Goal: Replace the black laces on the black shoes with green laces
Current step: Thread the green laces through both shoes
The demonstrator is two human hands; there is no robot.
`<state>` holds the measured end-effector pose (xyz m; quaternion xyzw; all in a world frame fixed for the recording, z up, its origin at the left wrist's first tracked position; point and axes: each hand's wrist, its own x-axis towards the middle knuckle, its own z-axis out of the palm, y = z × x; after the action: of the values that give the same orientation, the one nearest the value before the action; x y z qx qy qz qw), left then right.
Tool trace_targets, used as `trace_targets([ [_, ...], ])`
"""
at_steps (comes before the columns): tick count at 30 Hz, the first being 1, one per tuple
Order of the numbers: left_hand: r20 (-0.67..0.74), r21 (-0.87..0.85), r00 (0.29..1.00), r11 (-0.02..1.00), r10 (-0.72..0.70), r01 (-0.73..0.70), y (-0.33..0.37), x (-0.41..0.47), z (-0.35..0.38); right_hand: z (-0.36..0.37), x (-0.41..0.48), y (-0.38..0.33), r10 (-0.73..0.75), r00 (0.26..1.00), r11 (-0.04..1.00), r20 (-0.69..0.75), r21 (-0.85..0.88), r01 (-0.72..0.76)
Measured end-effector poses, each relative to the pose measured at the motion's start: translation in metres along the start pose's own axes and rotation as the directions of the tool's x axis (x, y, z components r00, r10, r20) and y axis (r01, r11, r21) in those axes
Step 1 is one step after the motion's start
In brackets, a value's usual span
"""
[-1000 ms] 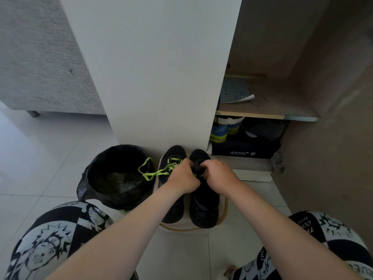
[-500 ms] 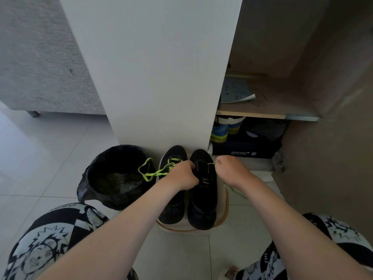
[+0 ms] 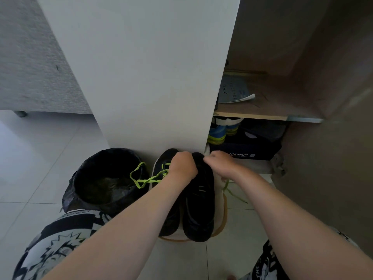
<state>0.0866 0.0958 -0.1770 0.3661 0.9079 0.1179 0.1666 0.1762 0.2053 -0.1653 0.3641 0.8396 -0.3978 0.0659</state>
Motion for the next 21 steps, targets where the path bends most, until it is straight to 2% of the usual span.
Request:
trace_targets([
  [2,-0.003,-0.009,1.0,1.0,-0.003,0.003,-0.003,0.005,0.004,0.0,0.008,0.004,0.033,0.999,0.998,0.041,-0.05,-0.031],
  [5,0.0,-0.072,0.999,0.996,-0.052,0.052,-0.012,0.01,0.005,0.002,0.018,0.007,-0.021,0.999,0.987,0.025,-0.159,0.025],
  [7,0.03,-0.129,0.996,0.987,-0.089,0.093,-0.016,0.013,0.005,0.006,0.021,0.011,-0.062,0.998,0.987,0.028,-0.148,0.066],
  [11,0.068,-0.166,0.991,0.979,-0.112,0.122,-0.022,0.019,0.007,0.01,0.024,0.012,-0.199,0.976,0.972,-0.093,-0.143,0.184],
  [14,0.08,-0.183,0.989,0.973,-0.126,0.138,-0.023,0.02,0.008,0.014,0.022,0.006,-0.25,0.956,0.957,-0.153,-0.189,0.22],
  [16,0.085,-0.215,0.986,0.964,-0.142,0.158,-0.024,0.019,0.008,0.018,0.017,0.002,-0.266,0.948,0.94,-0.174,-0.263,0.216],
  [21,0.159,-0.316,0.973,0.925,-0.169,0.212,-0.029,0.02,0.008,0.027,0.011,-0.006,-0.289,0.952,0.836,-0.102,-0.511,0.198],
])
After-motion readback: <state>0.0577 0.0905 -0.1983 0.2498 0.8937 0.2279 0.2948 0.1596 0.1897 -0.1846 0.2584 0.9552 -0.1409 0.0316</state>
